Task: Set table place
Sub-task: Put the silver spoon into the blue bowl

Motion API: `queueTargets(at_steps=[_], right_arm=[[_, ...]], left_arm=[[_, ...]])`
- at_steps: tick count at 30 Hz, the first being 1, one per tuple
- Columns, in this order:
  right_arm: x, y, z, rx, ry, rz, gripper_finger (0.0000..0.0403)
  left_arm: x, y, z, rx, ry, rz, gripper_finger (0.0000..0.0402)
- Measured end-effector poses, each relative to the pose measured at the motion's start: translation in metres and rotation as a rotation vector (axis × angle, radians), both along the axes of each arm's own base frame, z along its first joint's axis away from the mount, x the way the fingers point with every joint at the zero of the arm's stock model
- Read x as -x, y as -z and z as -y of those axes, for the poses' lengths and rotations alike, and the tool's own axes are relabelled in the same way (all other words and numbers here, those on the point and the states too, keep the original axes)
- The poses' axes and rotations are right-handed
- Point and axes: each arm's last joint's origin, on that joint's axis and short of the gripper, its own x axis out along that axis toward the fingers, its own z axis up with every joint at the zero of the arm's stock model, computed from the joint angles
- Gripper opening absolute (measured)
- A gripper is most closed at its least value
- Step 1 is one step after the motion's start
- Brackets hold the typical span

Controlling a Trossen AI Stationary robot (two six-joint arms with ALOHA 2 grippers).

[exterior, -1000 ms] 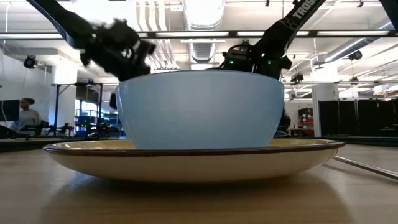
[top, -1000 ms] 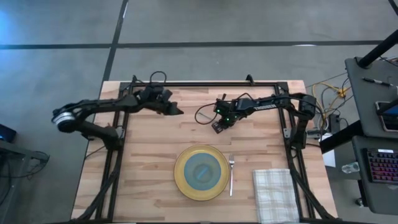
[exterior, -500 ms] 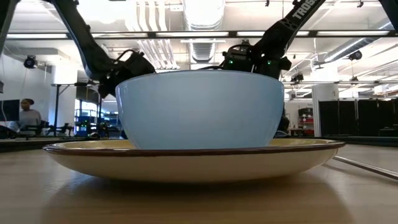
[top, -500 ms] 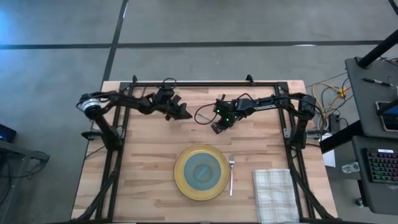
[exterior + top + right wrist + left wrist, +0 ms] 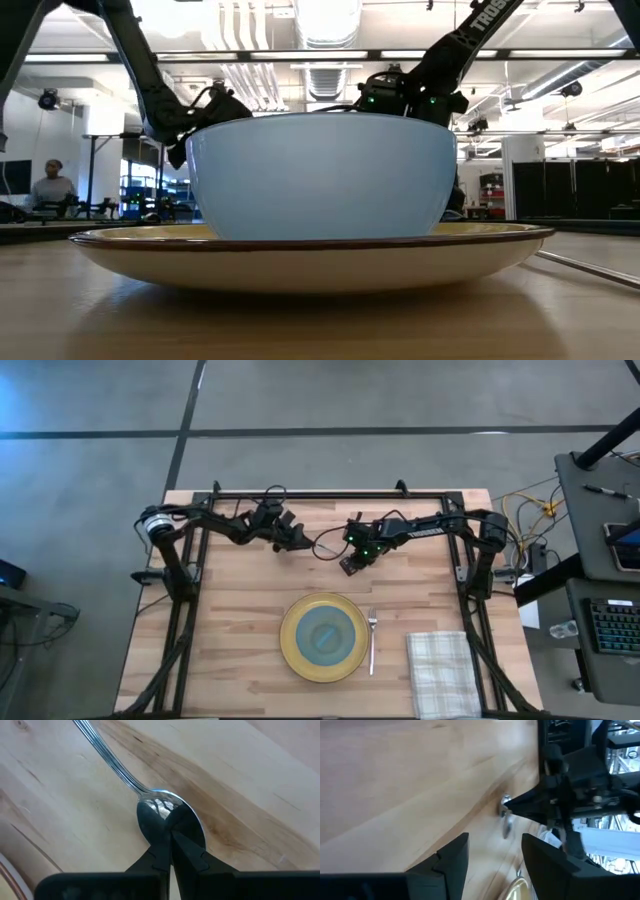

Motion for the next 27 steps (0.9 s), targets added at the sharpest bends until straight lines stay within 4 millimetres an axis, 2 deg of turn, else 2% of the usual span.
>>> queueTargets(at_steps=[3, 13, 23, 27], right_arm=[[0.0, 0.0, 0.0, 0.0, 0.0, 0.0, 0.0008], [0.0, 0.0, 0.0, 0.0, -0.001, 0.006, 0.0008], [-0.001, 0.0, 0.0, 0.001, -0.001, 0.01, 0.0008], [-0.001, 0.0, 0.0, 0.002, -0.001, 0.012, 0.0008]], left_arm=[[-0.003, 0.003, -0.001, 0.0, 0.003, -0.001, 0.0169], [-0.02, -0.009, -0.01, -0.047, 0.023, 0.074, 0.0169], [-0.032, -0.004, -0.001, -0.022, 0.086, 0.069, 0.0169], [-0.032, -0.004, -0.001, -0.022, 0.086, 0.07, 0.0152]])
